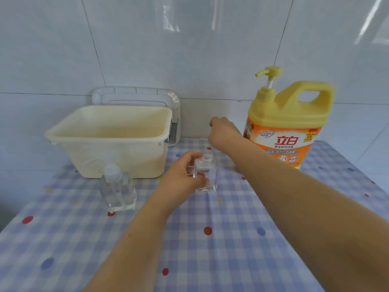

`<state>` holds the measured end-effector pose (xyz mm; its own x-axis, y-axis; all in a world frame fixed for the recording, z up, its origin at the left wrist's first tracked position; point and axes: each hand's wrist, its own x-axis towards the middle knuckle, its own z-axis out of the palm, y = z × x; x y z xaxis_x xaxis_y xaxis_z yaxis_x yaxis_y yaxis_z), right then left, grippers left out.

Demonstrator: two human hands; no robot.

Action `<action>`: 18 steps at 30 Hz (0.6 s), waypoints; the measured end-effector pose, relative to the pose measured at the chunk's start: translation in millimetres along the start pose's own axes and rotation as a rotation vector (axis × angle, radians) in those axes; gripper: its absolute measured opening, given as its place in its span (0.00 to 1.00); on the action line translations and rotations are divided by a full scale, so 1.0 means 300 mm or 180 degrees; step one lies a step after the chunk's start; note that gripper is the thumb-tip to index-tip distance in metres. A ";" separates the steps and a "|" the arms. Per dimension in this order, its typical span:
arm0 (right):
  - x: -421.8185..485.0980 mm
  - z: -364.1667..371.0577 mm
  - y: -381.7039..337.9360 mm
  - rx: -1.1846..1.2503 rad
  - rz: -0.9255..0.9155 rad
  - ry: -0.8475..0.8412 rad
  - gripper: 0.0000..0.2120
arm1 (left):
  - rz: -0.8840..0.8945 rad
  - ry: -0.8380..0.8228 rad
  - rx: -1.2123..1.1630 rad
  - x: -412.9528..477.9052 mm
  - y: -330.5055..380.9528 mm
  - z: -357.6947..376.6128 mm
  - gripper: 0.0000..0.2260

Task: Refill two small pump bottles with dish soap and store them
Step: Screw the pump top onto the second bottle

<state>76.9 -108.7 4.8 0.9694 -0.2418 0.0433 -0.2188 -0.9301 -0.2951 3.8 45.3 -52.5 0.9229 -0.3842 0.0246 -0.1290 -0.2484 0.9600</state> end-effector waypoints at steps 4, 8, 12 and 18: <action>0.050 0.034 0.004 -0.0689 0.0212 -0.0284 0.19 | 0.0024 -0.0047 -0.0043 0.004 -0.008 -0.005 0.21; 0.078 0.063 0.030 -0.0951 0.0309 -0.0427 0.17 | 0.0030 -0.0061 -0.0067 0.007 -0.009 -0.005 0.21; 0.090 0.081 0.029 -0.1033 0.0322 -0.0613 0.17 | 0.0048 -0.0064 -0.0061 0.009 -0.009 -0.006 0.20; 0.089 0.075 0.028 -0.1096 0.0201 -0.0714 0.13 | 0.0094 -0.0029 0.0000 0.009 -0.011 -0.007 0.20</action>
<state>103.6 -116.7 -17.9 0.9448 -0.2704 -0.1849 -0.2662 -0.9627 0.0476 7.5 46.9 -55.1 0.9154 -0.3995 0.0504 -0.1561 -0.2369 0.9589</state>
